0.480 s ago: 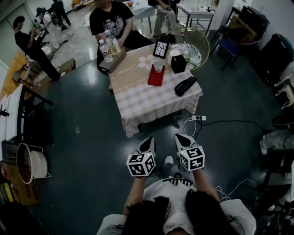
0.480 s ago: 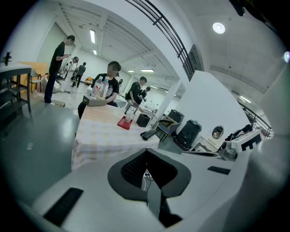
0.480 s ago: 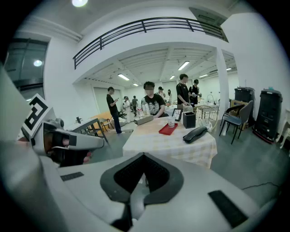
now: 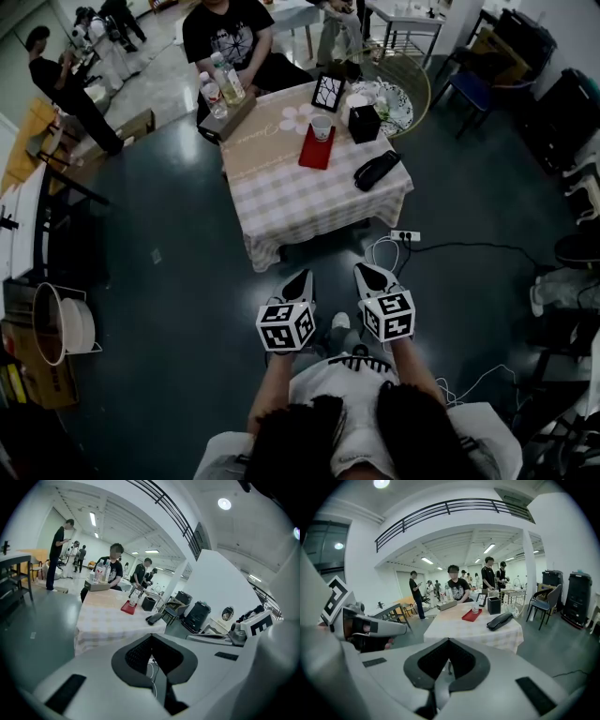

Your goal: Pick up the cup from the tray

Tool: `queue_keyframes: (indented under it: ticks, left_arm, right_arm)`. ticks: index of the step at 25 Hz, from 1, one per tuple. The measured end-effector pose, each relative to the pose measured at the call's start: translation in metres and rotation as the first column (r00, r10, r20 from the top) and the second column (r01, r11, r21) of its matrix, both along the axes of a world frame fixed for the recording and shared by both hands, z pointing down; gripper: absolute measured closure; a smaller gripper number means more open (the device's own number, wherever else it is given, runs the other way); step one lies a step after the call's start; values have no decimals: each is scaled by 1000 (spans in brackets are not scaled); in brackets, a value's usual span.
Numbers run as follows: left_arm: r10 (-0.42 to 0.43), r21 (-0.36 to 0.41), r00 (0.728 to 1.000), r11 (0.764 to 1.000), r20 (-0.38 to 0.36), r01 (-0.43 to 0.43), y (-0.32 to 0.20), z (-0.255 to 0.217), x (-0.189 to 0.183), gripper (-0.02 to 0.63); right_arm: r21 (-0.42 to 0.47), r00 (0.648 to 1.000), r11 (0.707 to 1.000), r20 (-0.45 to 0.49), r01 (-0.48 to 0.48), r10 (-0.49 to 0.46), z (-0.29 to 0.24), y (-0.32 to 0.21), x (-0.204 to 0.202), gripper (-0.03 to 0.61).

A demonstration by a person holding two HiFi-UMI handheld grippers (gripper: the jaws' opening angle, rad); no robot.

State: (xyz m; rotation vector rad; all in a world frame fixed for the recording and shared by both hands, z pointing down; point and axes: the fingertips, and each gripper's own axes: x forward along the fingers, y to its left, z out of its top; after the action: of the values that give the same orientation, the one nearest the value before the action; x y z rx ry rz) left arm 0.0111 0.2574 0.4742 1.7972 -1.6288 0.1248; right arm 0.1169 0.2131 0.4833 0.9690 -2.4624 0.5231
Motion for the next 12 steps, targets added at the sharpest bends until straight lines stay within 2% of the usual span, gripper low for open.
queue_keyframes:
  ticks: [7, 8, 10, 12]
  left_arm:
    - [-10, -11, 1000, 1000, 25, 10, -21, 0, 10, 606]
    - [-15, -12, 1000, 1000, 28, 15, -24, 0, 12, 606]
    - [-24, -15, 999, 1000, 33, 25, -28, 0, 17, 606]
    - [-31, -12, 999, 999, 44, 32, -31, -1, 20, 606]
  right_arm:
    - [-15, 998, 998, 5, 67, -67, 3, -18, 4, 567]
    - [-10, 997, 997, 6, 83, -83, 3, -21, 4, 551]
    - [0, 993, 993, 9, 117, -117, 1, -26, 5, 454]
    - [15, 990, 990, 11, 138, -138, -1, -31, 6, 405]
